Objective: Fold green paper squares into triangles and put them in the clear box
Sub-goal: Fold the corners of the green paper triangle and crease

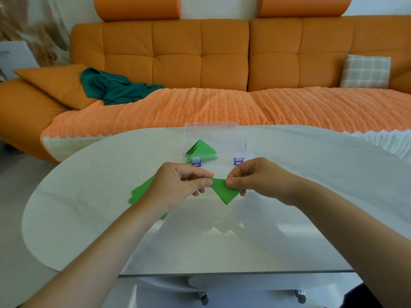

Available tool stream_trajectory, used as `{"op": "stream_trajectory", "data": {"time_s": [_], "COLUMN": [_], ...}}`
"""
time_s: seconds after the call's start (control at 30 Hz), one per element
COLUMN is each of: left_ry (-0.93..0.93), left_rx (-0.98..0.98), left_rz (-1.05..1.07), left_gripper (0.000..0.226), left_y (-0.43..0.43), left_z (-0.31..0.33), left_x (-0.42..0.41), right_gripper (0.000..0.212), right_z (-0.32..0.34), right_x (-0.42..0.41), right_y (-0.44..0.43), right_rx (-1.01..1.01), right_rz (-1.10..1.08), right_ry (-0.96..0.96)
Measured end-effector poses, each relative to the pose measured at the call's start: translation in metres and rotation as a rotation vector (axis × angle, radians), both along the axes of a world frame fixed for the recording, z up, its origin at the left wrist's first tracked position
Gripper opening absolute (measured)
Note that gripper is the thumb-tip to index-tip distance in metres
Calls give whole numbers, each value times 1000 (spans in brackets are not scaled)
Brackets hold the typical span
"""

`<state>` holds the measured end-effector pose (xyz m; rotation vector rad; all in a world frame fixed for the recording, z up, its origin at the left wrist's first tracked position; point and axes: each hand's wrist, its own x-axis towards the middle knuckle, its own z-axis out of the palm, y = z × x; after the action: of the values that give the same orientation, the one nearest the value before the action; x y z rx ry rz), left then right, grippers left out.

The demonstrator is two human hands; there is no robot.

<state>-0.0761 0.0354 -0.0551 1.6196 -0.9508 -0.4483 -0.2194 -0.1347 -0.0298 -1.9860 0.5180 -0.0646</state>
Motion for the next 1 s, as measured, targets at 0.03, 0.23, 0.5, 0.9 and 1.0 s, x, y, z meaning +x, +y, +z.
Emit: {"op": "stream_trajectory", "data": {"time_s": [0.03, 0.23, 0.5, 0.9, 1.0], "left_ry": [-3, -163, -457, -737, -821], "left_rx": [21, 262, 454, 368, 237], "left_rz": [-5, -24, 35, -13, -133], "left_gripper": [23, 10, 8, 12, 22], "left_y": [0, -1, -7, -12, -11], "left_z": [0, -7, -18, -30, -35], "left_x": [0, -3, -9, -3, -6], "right_gripper": [11, 7, 18, 16, 12], "right_z": [0, -13, -27, -33, -34], "right_x": [0, 5, 16, 18, 20], "right_y": [-1, -3, 6, 8, 9], "right_rx": [-3, -126, -673, -748, -721], "right_rz": [13, 11, 51, 95, 101], "right_ry": [15, 108, 236, 204, 210]}}
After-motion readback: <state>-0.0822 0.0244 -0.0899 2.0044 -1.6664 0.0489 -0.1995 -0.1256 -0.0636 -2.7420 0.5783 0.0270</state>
